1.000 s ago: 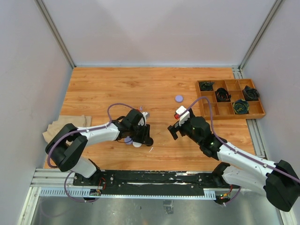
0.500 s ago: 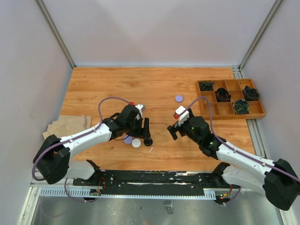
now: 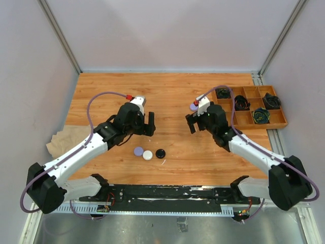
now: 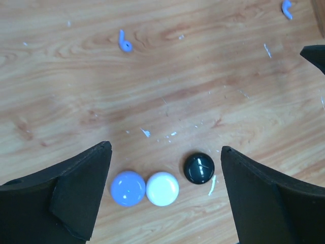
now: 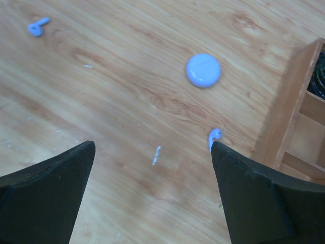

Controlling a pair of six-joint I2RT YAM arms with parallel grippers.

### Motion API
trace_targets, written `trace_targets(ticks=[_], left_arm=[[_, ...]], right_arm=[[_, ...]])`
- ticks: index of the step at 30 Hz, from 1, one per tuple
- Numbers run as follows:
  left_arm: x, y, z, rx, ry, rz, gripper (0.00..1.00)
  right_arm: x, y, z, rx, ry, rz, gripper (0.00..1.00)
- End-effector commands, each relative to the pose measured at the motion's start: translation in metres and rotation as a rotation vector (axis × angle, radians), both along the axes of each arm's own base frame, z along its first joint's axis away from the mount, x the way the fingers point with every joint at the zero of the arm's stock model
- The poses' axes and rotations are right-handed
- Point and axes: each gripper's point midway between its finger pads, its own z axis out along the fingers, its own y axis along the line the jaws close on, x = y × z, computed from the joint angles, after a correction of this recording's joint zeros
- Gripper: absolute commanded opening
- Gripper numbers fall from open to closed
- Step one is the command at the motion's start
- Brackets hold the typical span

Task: Insert the wireless bluetooth earbuds into the charging case
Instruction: Place the charging case at the center of the board, then pick up the charging case at the center of the board.

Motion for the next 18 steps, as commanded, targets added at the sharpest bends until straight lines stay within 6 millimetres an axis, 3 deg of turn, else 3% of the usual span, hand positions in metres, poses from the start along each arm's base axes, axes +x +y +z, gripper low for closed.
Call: trace_targets(ticks=[1, 5, 18], left_arm=[[0.017, 0.016, 0.03, 0.072, -0.112, 0.007, 0.95], [0.023, 0.021, 0.04, 0.091, -0.183, -0.017, 0.97], [0.029, 0.061, 0.033, 0.078, -0.221, 0.028, 0.99]], right_arm=[[0.027, -0.014, -0.006, 0.006, 0.065, -0.043, 0.99], [0.053, -0.023, -0.022, -0.017, 0.115, -0.024, 0.99], [0.121, -0.025, -0.066, -0.129, 0.216, 0.185, 0.91]])
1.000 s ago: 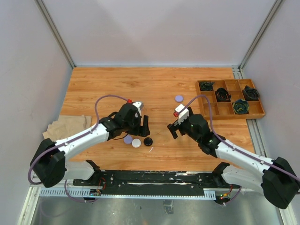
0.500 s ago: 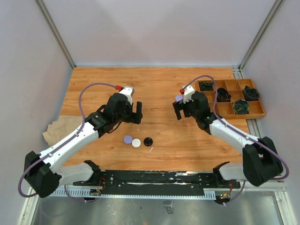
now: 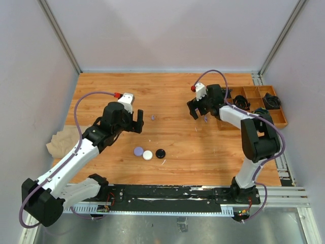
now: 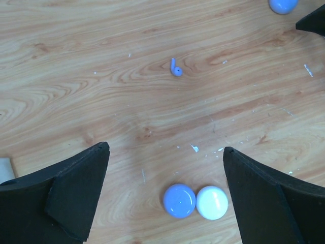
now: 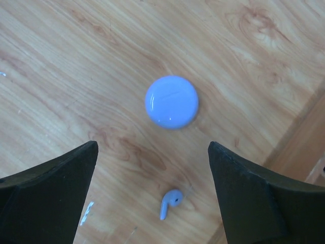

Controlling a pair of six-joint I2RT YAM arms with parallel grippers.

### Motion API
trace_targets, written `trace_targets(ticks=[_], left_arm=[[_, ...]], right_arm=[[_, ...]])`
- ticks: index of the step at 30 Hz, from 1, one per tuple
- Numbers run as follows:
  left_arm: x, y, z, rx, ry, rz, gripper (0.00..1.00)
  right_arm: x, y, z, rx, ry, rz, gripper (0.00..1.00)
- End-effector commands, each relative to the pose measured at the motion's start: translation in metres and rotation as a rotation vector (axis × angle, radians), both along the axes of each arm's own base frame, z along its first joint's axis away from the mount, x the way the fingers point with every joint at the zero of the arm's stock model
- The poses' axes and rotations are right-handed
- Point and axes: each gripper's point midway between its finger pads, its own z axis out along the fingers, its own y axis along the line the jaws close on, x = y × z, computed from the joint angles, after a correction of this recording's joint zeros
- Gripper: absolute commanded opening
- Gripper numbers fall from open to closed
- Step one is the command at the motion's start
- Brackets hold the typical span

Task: Insert the wireless bluetooth earbuds into the charging case
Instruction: Pick up the charging case at the center of the board.

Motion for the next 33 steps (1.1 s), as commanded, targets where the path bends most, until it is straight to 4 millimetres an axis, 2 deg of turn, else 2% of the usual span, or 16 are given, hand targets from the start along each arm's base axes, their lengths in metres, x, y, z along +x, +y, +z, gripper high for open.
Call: trace_targets(ticks=[1, 7, 11, 20, 26, 33], left_arm=[[0.008, 0.008, 0.01, -0.028, -0.047, 0.005, 0.99], [0.008, 0.013, 0.011, -0.044, -0.06, 0.013, 0.99], [0.008, 0.012, 0.012, -0.051, -0.064, 0.005, 0.99], [0.008, 0.011, 0.011, -0.065, -0.062, -0.005, 0.97], [0.008, 0.01, 0.012, -0.076, -0.062, -0.008, 0.95], [0.006, 0.003, 0.017, -0.109, -0.07, -0.042, 0.95]], right_arm=[[0.018, -0.002, 0.0, -0.039, 0.014, 0.102, 0.9], [0.032, -0.003, -0.012, -0.105, 0.094, 0.14, 0.87], [0.03, -0.002, -0.033, -0.131, 0.186, 0.175, 0.85], [0.033, 0.001, -0.048, -0.152, 0.265, 0.219, 0.77], [0.029, 0.0, -0.061, -0.166, 0.318, 0.231, 0.64], [0.018, 0.005, -0.048, -0.156, 0.312, 0.228, 0.46]])
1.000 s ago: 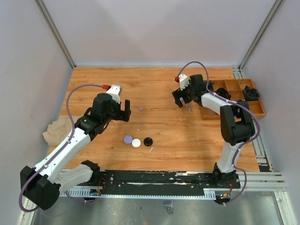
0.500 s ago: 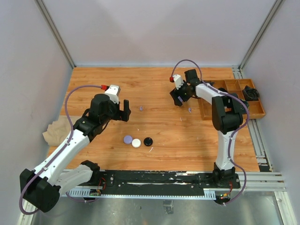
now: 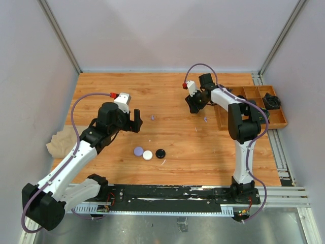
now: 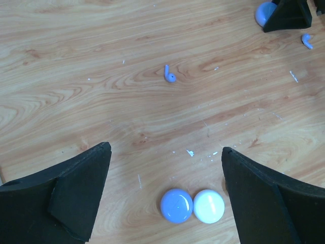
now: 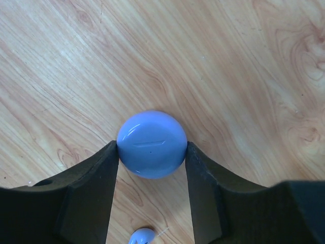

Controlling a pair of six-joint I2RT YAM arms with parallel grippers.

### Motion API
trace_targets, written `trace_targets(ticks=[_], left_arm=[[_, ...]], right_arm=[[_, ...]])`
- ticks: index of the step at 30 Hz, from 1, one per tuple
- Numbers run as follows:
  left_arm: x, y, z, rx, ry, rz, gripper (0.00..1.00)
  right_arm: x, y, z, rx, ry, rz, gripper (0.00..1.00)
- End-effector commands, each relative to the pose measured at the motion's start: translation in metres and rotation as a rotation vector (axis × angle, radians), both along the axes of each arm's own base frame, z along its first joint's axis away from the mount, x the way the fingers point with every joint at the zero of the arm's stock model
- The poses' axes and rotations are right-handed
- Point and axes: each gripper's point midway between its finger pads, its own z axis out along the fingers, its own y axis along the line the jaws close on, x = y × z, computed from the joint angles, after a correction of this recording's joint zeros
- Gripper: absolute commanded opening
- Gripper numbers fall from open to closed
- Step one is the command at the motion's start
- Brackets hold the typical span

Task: Insert the wireless bluetooth earbuds into the charging case
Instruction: Pick up the charging case at the center of the board.

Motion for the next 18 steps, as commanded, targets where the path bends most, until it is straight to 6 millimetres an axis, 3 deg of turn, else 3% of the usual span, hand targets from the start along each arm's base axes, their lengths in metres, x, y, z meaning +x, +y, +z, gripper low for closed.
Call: trace_targets(ticks=[1, 8, 18], left_arm=[[0.002, -0.006, 0.017, -0.051, -0.056, -0.026, 0.95], [-0.002, -0.014, 0.033, -0.131, -0.074, -0.038, 0.94], [-0.01, -0.034, 0.058, -0.314, -0.111, -0.084, 0.93]], right_arm=[[-0.021, -0.002, 0.001, -0.019, 0.051, 0.003, 0.45], [-0.049, 0.016, 0.013, 0.04, 0.033, -0.029, 0.41], [-0.092, 0.036, 0.057, 0.15, -0.071, -0.067, 0.39]])
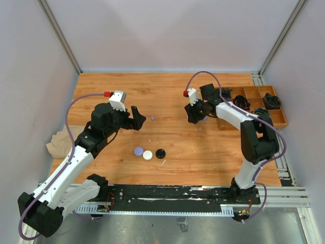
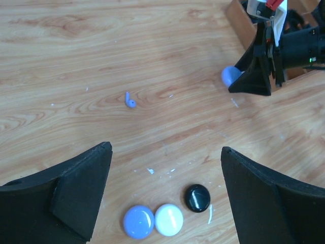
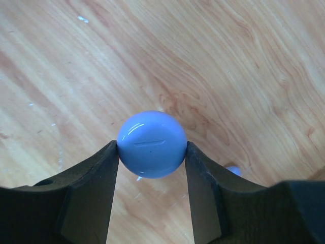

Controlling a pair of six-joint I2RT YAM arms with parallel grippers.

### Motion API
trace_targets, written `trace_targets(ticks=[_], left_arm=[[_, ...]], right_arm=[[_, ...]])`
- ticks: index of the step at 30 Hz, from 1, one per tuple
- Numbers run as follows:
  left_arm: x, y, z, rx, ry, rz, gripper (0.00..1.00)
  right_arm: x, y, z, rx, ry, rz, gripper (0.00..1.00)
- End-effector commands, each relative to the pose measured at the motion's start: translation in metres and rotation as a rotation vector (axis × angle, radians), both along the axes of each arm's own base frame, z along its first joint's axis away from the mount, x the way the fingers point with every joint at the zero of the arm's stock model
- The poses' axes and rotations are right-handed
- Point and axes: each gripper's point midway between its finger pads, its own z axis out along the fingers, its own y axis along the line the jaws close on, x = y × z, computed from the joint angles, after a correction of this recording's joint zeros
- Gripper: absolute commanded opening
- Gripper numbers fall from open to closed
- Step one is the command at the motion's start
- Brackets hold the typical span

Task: Insert the wireless bluetooth earbuds into the charging case
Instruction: Pick up the charging case at the center of the board.

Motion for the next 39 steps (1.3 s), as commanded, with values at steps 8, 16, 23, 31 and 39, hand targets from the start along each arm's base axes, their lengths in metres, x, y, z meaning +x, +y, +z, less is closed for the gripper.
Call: trace_targets(ticks=[8, 16, 23, 31, 39], left_arm=[[-0.01, -0.039, 0.012, -0.277, 0.017, -0.122, 0.92], [-0.015, -0.062, 0.007, -0.396, 0.053, -0.215, 0.88], [-0.023, -0.086, 0.011, -0.438, 0.034, -0.288, 0.85], [-0.039, -0.119, 0.019, -0.487, 0.017, -0.396, 0.78], [-0.047, -0.14, 0.017, -0.514, 0.038, -0.446, 0.7]], right_arm=[[-0.046, 0.038, 0.066, 0.211, -0.209, -0.036, 0.39], [-0.086, 0.068, 0.116, 0.357, -0.395, 0.015, 0.39], [-0.116, 0.084, 0.148, 0.461, -0.527, 0.067, 0.38], [-0.144, 0.095, 0.171, 0.577, -0.624, 0.117, 0.38], [-0.156, 0.107, 0.175, 0.621, -0.668, 0.147, 0.38]])
